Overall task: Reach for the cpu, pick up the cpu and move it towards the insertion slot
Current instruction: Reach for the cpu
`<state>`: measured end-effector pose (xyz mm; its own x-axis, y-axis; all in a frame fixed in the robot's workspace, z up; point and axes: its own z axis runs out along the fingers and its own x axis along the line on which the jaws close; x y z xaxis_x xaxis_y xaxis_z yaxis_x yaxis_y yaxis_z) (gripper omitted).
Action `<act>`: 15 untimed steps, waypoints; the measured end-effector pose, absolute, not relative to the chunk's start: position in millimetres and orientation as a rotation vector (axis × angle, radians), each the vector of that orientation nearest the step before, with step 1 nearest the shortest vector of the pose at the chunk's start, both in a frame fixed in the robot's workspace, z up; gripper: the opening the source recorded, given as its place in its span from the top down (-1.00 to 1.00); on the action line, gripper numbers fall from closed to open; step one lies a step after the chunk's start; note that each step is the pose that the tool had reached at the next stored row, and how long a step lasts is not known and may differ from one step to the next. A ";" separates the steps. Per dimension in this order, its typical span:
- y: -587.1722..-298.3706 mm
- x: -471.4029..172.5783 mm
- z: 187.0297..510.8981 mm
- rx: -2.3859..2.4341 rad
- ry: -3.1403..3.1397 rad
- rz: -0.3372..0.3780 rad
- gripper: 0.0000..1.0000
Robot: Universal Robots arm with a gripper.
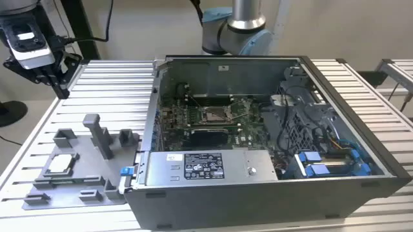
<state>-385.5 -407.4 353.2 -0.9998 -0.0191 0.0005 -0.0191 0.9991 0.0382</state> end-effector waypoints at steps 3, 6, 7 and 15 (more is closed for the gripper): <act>-407.4 -385.5 353.2 0.030 -3.140 -0.060 1.00; -407.4 -385.5 353.2 0.030 -3.140 -0.060 1.00; -407.4 -385.5 353.2 0.030 -3.140 -0.060 1.00; -407.9 -387.2 353.3 0.030 -3.140 -0.060 1.00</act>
